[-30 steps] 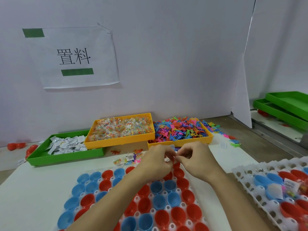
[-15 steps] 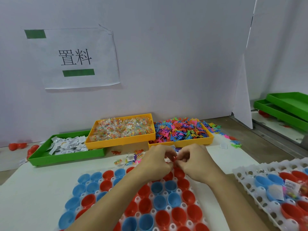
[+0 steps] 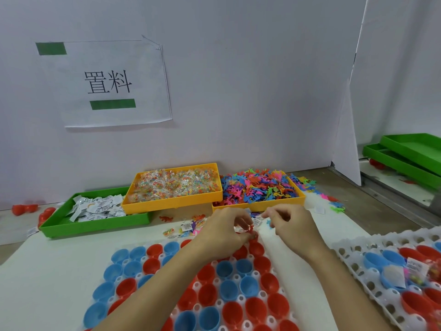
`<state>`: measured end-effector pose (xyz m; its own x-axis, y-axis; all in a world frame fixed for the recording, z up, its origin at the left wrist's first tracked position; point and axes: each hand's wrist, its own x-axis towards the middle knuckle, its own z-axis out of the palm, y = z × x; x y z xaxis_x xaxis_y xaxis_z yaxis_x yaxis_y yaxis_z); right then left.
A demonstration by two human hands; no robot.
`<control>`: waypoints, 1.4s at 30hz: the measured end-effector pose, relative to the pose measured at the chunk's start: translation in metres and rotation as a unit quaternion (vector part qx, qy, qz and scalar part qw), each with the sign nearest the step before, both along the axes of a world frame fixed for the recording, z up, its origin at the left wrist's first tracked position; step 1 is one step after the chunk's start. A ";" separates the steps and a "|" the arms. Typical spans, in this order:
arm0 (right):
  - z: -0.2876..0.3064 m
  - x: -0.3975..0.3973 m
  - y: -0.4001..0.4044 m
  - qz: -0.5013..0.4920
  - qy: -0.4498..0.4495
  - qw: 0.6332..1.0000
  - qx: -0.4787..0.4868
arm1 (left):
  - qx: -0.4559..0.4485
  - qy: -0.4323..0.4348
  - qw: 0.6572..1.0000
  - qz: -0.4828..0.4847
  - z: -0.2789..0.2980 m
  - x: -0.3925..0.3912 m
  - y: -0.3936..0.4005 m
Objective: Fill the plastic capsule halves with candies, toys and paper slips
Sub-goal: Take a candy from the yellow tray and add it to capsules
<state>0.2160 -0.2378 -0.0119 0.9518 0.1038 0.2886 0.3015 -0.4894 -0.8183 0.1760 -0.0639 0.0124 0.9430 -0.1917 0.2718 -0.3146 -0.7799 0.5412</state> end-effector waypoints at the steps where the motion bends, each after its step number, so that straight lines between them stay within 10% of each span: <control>1: -0.003 0.003 -0.001 -0.023 -0.010 1.000 -0.003 | 0.001 -0.004 1.000 0.003 0.000 0.000 0.001; 14: -0.030 0.016 0.017 -0.051 -0.011 0.958 -0.282 | -0.012 -0.053 0.998 0.035 0.018 -0.009 0.025; 42: -0.034 0.019 0.011 -0.110 -0.059 0.960 -0.249 | 0.009 -0.035 0.999 0.020 0.015 -0.006 0.012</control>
